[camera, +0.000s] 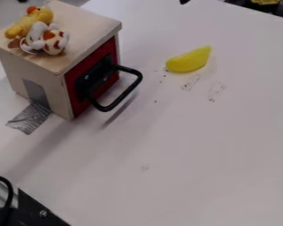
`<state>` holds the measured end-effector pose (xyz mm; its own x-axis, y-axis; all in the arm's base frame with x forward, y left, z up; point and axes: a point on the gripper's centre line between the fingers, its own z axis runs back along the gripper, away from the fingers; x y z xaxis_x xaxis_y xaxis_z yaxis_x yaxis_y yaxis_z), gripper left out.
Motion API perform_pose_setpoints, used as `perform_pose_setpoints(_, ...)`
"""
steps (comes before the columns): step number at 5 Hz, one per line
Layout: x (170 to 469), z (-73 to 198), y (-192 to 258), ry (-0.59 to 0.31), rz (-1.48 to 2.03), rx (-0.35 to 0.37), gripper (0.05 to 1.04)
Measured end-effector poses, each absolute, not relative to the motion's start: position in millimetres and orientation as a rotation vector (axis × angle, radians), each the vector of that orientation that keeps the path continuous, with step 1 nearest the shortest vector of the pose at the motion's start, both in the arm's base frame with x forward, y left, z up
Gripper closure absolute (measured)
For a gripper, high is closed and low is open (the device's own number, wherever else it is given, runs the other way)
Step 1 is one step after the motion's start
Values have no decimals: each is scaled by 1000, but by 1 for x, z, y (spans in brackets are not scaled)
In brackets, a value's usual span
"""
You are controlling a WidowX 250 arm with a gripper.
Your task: Move the white-red toy to the center of the table
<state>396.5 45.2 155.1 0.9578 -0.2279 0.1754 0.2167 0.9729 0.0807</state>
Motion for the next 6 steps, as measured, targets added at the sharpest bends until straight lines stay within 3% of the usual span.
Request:
perform_pose_setpoints(1, 395, 140, 44, -143, -226, 50, 84)
perform_pose_setpoints(2, 381, 130, 45, -90, -201, -5, 84)
perform_pose_setpoints(4, 326, 170, 98, -178, -155, -26, 84)
perform_pose_setpoints(6, 276, 174, 151, -198, -218, -16, 84)
